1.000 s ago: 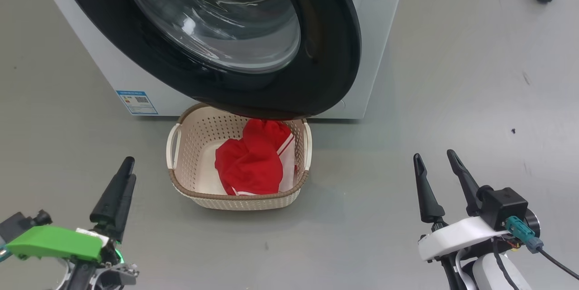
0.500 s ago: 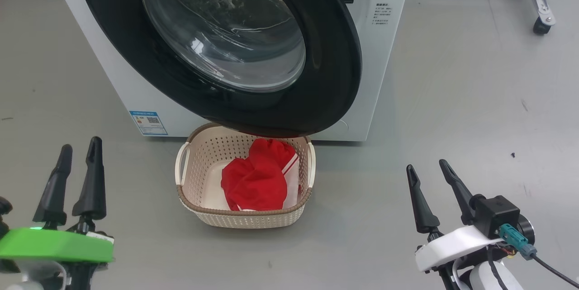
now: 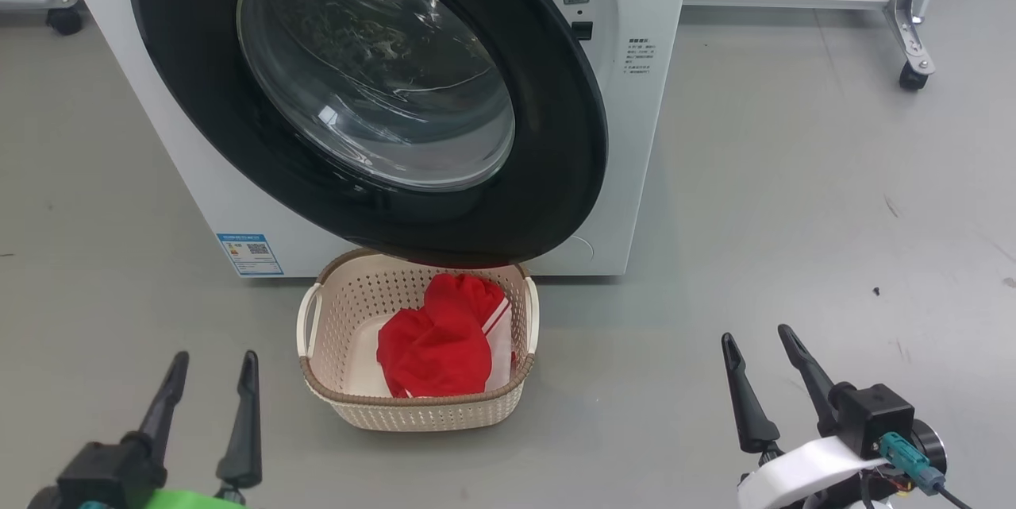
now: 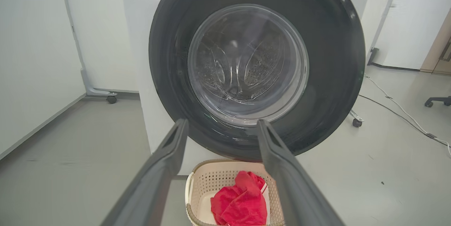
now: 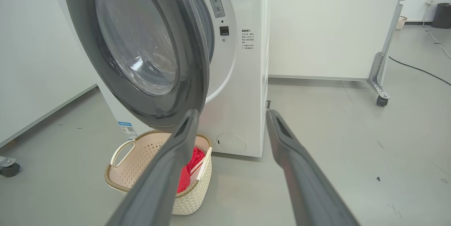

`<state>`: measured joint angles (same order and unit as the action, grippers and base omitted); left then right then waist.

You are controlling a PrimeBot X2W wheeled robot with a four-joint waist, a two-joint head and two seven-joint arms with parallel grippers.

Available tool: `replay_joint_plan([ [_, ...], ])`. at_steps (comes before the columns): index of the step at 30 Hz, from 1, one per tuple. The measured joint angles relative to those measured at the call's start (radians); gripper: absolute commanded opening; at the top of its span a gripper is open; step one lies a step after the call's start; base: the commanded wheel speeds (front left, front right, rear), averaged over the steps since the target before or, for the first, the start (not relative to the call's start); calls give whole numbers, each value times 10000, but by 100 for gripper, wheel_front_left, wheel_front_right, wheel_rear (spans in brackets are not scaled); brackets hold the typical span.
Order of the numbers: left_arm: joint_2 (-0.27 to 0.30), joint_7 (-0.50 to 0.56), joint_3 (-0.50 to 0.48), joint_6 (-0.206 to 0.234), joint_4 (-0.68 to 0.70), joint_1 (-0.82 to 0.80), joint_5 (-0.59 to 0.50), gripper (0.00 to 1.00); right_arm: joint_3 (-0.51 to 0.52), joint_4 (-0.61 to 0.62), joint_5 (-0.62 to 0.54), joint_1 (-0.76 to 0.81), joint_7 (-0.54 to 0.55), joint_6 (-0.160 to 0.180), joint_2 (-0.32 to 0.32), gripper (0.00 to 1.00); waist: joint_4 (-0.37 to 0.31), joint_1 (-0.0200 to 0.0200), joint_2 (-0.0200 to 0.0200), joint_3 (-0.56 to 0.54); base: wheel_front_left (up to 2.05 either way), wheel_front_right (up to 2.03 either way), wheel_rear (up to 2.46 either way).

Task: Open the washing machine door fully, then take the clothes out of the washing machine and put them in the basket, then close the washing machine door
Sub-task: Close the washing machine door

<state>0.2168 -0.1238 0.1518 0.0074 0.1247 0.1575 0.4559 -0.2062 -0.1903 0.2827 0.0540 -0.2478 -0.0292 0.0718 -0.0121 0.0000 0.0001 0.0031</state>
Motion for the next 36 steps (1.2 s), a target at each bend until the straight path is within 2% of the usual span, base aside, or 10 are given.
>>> replay_joint_plan([
  [5,-67,-148,301,385,-219,278,-506,100,0,-2,-13,242,0,69,-12,100,-55,0,0,-24,0,0,0],
  [9,-104,-284,443,495,-428,395,-694,100,6,-2,-12,398,0,144,-27,100,-95,0,0,-18,0,0,0],
  [36,-610,-725,761,771,-995,523,-1106,100,27,69,-12,574,0,159,-54,100,-172,0,0,-10,0,0,0],
])
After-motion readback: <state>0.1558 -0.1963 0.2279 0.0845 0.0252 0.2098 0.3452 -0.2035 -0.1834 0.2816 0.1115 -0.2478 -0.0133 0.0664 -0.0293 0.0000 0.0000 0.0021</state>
